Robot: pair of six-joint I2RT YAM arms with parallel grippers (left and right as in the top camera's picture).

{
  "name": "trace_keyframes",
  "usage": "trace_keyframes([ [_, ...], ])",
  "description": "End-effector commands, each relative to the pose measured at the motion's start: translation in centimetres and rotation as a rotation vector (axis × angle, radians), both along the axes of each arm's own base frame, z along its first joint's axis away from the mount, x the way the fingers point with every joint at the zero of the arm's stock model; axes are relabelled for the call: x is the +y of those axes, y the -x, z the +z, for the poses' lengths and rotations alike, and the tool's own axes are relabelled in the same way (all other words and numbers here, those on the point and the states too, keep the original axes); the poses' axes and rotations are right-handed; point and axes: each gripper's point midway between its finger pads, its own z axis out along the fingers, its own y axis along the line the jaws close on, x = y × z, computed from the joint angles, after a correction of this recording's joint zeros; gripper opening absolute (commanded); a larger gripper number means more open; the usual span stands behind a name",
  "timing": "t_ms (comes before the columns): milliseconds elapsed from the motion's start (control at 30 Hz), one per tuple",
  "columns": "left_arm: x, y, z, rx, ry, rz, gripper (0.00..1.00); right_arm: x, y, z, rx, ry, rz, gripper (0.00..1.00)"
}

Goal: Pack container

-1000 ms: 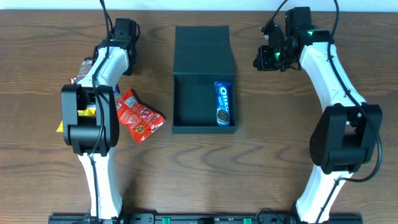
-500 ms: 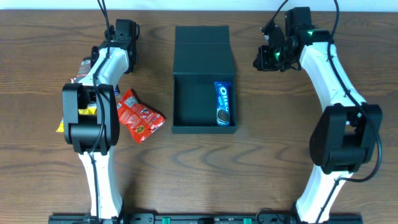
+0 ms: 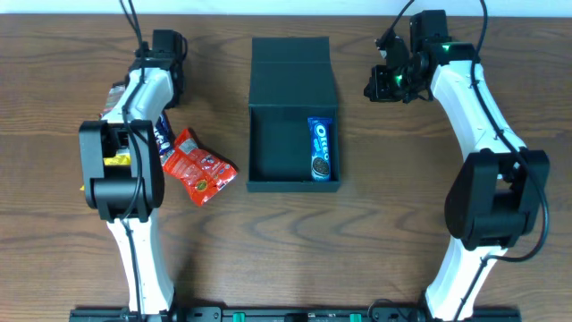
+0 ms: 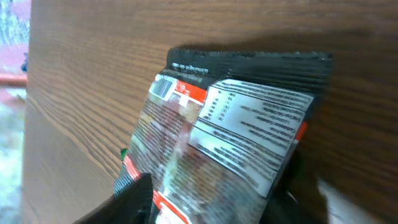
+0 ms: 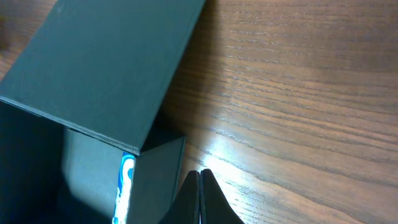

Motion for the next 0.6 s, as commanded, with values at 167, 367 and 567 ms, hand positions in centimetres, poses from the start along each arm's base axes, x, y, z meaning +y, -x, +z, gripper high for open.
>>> trace_keyframes([
  [167,-1.0,0.2,-0.5,0.029,0.013,-0.012,0.06,0.0,-0.4,0.7,-0.009,-0.009,-0.021,0.01],
  [367,-2.7,-1.1,2.5,0.003,-0.029,-0.042,0.06,0.0,-0.4,0.7,-0.009,-0.009,-0.021,0.01],
  [567,-5.2,-3.4,10.0,-0.126,-0.096,-0.042,0.05,-0.1,-0.4,0.7,-0.009,-0.009,-0.021,0.01],
])
